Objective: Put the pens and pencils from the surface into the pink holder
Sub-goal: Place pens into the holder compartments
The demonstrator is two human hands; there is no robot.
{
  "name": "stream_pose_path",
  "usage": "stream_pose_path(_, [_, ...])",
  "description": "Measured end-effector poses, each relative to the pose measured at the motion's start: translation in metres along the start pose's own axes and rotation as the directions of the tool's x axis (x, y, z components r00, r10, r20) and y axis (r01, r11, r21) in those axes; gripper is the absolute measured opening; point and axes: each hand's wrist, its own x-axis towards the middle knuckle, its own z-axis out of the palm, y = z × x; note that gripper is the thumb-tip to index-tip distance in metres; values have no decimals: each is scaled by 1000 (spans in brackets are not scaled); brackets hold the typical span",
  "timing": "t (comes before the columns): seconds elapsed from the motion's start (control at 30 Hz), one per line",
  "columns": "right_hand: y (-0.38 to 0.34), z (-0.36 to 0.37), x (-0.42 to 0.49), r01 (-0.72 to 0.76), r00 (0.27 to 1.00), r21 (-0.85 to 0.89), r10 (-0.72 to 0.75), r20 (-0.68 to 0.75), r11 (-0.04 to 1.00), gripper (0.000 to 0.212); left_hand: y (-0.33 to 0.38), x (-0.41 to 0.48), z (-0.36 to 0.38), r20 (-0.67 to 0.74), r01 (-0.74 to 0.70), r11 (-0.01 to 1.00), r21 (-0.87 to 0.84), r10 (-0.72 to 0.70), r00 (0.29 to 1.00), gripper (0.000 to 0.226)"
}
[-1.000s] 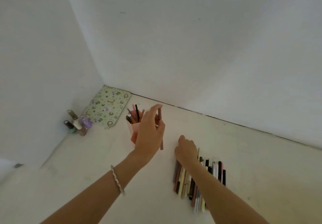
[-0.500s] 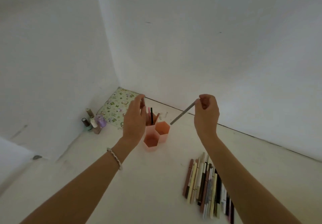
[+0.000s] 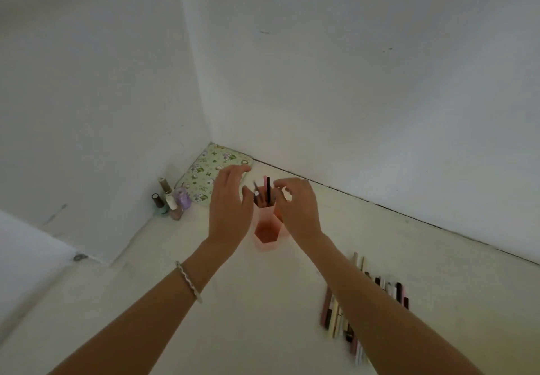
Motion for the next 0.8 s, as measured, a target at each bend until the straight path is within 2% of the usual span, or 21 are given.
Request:
stream_pose_path(0.03, [4,-1,0,14,1000,-41,-13,10,999,16,7,-3,1,11,-2,1000,-19,2,1000,36])
stream_pose_path(0.13, [12,-23,1,-7,996,-33,4,-93,999,24,28,-14,14,61,-5,997,-77,10,998,22])
stream_pose_path(0.23, [24,-57,3,-97,981,32,101,-168,995,28,47,-33,43,289,66,993,-94,-36,957,15])
stream_pose_path(0.33, [39,-83,0,-181,961,57,189,-201,982,24,53,-63,83,568,116,989,87,-145,810,20])
stream_pose_path(0.43, [59,-105,-12,-247,946,66,255,-199,967,22,54,-95,122,710,59,961,269,-239,663,24])
stream_pose_path(0.5, [71,-116,-22,-283,939,73,292,-183,956,22,54,-112,139,722,44,943,329,-282,632,25])
stream_pose_path(0.6, [87,-128,-34,-312,936,43,315,-154,949,22,54,-126,154,700,25,928,372,-298,649,20])
stream_pose_path(0.8, [106,-131,-47,-355,932,6,354,-81,935,23,55,-127,162,661,79,917,391,-339,670,15])
